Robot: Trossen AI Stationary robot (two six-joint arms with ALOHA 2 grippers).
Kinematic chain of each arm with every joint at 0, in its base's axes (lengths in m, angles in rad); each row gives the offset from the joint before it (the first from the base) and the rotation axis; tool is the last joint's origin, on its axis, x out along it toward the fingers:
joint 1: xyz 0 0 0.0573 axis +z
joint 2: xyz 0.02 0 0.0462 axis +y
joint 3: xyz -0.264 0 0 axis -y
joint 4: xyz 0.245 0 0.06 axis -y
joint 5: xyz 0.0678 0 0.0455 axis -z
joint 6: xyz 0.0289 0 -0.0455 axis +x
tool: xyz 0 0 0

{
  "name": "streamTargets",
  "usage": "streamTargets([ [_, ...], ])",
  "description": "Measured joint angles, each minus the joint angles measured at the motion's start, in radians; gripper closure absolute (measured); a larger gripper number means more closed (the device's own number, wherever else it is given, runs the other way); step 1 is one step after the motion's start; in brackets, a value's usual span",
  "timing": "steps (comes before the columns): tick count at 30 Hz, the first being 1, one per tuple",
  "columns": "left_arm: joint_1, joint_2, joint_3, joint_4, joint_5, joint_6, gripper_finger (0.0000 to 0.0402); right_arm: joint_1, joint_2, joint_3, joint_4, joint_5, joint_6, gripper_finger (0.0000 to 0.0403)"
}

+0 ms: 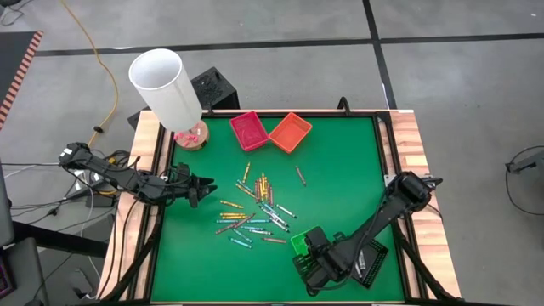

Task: Sort crayons
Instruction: Put the green crayon into the green bin, then put the brown crayon into the orange bin

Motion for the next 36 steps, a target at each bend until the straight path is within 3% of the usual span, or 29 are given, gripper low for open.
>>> streamTargets([
  [14, 0.0, 0.0, 0.0, -0.019, 0.0, -0.011, 0.0186, -0.012, 0.0, -0.021, 0.055, -0.023, -0.066, 0.04],
  [22, 0.0, 0.0, 0.0, -0.018, 0.0, -0.011, 0.0186, -0.019, 0.0, -0.021, 0.064, -0.066, -0.09, 0.0343],
  [27, 0.0, 0.0, 0.0, -0.018, 0.0, -0.011, 0.0186, -0.019, 0.0, -0.021, 0.065, -0.066, -0.102, 0.0328],
  [36, 0.0, 0.0, 0.0, -0.017, 0.001, -0.012, 0.0186, -0.033, 0.0, 0.075, 0.059, -0.143, -0.3, 0.0326],
])
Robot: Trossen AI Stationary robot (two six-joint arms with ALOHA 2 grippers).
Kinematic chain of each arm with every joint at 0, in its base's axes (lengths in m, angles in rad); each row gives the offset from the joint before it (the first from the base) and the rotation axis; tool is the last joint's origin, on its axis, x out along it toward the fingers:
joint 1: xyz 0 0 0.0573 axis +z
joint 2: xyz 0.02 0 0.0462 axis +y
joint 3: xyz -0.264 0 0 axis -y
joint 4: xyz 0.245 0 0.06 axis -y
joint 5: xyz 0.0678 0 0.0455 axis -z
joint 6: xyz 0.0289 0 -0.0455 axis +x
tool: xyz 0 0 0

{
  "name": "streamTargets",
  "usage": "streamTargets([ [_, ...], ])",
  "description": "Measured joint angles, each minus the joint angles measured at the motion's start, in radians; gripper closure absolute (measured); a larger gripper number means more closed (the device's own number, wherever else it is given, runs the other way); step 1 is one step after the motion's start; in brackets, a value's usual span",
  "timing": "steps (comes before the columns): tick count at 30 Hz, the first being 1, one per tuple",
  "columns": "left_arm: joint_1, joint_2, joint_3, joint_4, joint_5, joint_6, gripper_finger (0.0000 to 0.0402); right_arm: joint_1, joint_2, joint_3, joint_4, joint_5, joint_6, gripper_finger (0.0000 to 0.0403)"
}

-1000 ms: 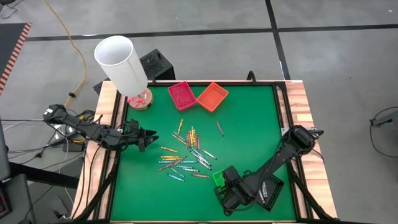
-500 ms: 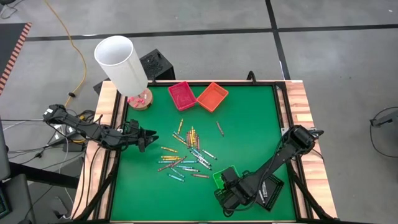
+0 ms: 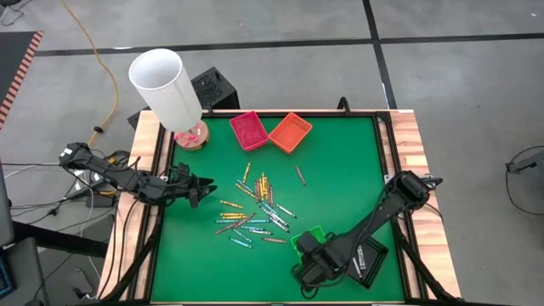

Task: Sort crayons
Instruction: Put the brown crayon into the orange bin

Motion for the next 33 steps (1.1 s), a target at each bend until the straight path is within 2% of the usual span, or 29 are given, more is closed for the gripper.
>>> streamTargets([
  [7, 0.0, 0.0, 0.0, 0.001, 0.0, -0.002, 0.0186, -0.045, 0.0, 0.126, -0.075, 0.014, -0.182, 0.0326],
  [13, 0.0, 0.0, 0.0, 0.001, 0.001, -0.002, 0.0186, -0.109, 0.0, 0.221, -0.213, 0.147, -0.316, 0.0326],
  [17, 0.0, 0.0, 0.0, 0.0, 0.004, -0.022, 0.0186, -0.157, 0.0, 0.306, -0.297, 0.158, -0.514, 0.0326],
  [25, 0.025, 0.0, 0.0, 0.088, 0.048, -0.07, 0.0186, -0.222, 0.0, 0.435, -0.303, 0.18, -1.079, 0.0326],
  [30, 0.042, 0.0, 0.0, 0.215, 0.044, -0.034, 0.0186, -0.27, 0.0, 0.467, -0.385, 0.285, -1.218, 0.0326],
  [33, 0.053, 0.0, 0.0, 0.252, 0.012, -0.018, 0.0186, -0.304, -0.001, 0.467, -0.463, 0.295, -1.231, 0.0326],
])
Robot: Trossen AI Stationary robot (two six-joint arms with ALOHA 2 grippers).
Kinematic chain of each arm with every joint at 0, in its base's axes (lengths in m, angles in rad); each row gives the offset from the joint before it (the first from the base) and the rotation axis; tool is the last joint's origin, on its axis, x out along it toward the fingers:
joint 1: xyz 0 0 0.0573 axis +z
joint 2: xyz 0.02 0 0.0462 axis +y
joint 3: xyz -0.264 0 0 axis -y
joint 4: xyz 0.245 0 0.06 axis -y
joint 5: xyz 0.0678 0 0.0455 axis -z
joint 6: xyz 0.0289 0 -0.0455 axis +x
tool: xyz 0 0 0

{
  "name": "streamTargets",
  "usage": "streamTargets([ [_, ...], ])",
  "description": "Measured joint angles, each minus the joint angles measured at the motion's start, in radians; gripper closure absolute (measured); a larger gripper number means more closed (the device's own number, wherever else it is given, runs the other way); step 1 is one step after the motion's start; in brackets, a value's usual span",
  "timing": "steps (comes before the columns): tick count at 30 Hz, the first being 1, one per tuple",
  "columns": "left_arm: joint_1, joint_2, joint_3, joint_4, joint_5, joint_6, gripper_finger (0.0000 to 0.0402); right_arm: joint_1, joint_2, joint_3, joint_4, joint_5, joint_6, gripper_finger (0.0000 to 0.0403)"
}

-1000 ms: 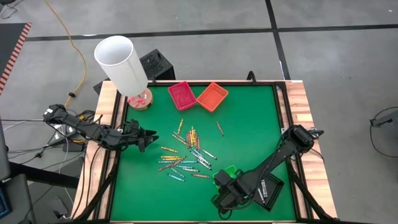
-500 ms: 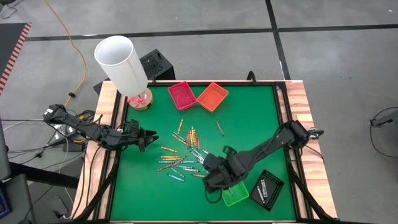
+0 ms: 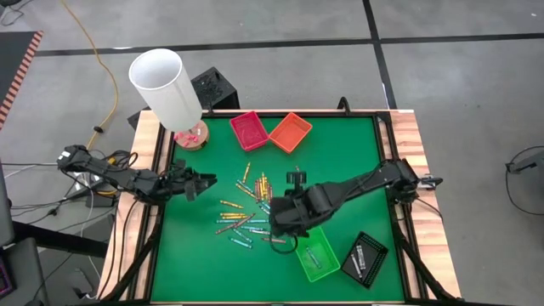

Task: Sort crayons
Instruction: Put the brown crayon into the orange bin

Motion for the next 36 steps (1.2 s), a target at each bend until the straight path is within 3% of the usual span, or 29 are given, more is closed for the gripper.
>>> streamTargets([
  [5, 0.024, 0.0, 0.0, 0.004, -0.016, 0.0, 0.0186, -0.041, 0.001, -0.004, -0.086, -0.001, -0.063, 0.0326],
  [9, 0.034, 0.0, 0.0, 0.004, 0.051, -0.026, 0.0186, -0.06, 0.0, -0.005, -0.098, -0.003, -0.152, 0.0326],
  [15, 0.034, 0.0, 0.0, 0.004, 0.137, -0.017, 0.0186, -0.108, -0.008, -0.005, -0.094, -0.004, -0.107, 0.0326],
  [20, 0.033, 0.0, 0.0, -0.024, 0.156, 0.027, 0.0186, -0.135, -0.011, -0.005, -0.046, -0.004, -0.084, 0.0326],
  [29, 0.033, 0.0, 0.0, -0.066, 0.163, -0.009, 0.0186, -0.149, -0.012, -0.005, 0.056, -0.011, -0.228, 0.0326],
  [33, 0.033, 0.0, 0.0, -0.034, 0.13, -0.01, 0.0186, -0.148, -0.061, 0.0, 0.181, -0.094, -0.397, 0.0326],
  [36, 0.033, 0.0, 0.0, 0.009, 0.131, -0.009, 0.0186, -0.146, -0.147, 0.04, 0.199, -0.152, -0.402, 0.0326],
])
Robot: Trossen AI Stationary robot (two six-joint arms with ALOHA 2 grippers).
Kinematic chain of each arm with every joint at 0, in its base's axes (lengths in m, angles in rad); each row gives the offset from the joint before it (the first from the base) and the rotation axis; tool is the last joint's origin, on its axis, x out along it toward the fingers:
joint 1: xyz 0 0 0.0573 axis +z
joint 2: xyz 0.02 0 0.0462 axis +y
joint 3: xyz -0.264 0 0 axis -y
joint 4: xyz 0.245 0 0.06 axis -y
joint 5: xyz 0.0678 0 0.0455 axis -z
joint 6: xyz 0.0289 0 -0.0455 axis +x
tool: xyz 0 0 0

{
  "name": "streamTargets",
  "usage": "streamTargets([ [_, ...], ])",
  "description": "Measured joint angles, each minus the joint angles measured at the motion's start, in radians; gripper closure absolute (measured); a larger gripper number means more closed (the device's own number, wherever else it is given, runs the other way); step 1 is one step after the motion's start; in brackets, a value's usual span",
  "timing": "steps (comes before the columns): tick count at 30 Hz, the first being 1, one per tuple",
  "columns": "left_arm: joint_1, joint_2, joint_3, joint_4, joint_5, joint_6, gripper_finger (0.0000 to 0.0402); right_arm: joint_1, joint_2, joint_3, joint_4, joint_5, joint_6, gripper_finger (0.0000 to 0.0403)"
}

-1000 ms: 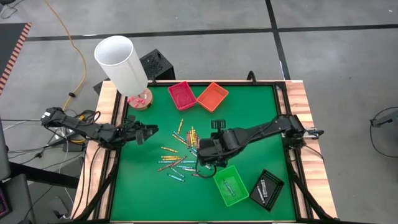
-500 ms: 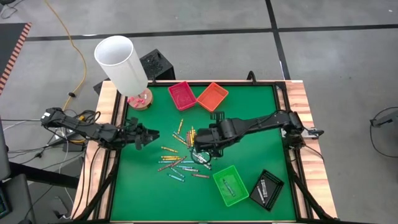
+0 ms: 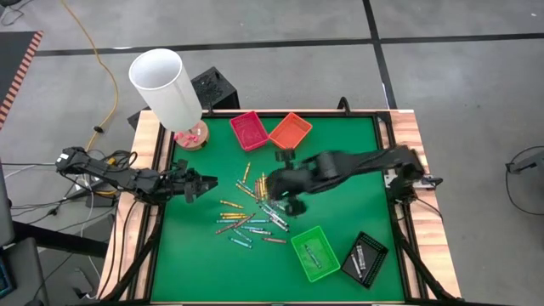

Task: Sort crayons
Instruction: Put the brown crayon into the orange bin

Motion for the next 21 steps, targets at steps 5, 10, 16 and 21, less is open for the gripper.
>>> streamTargets([
  [5, 0.0, 0.0, 0.0, 0.009, 0.014, 0.038, 0.0186, -0.009, -0.195, -0.034, 0.004, -0.009, 0.123, 0.0326],
  [10, 0.0, 0.0, 0.0, 0.025, 0.013, 0.04, 0.0186, -0.014, -0.387, -0.251, 0.061, 0.005, 0.203, 0.0326],
  [16, 0.0, 0.0, 0.0, 0.026, 0.017, 0.044, 0.0186, -0.015, -0.637, -0.693, 0.381, 0.068, 0.275, 0.0326],
  [21, 0.0, 0.0, 0.0, 0.044, -0.005, 0.085, 0.0186, -0.021, -0.744, -0.989, 0.735, 0.067, 0.306, 0.0326],
])
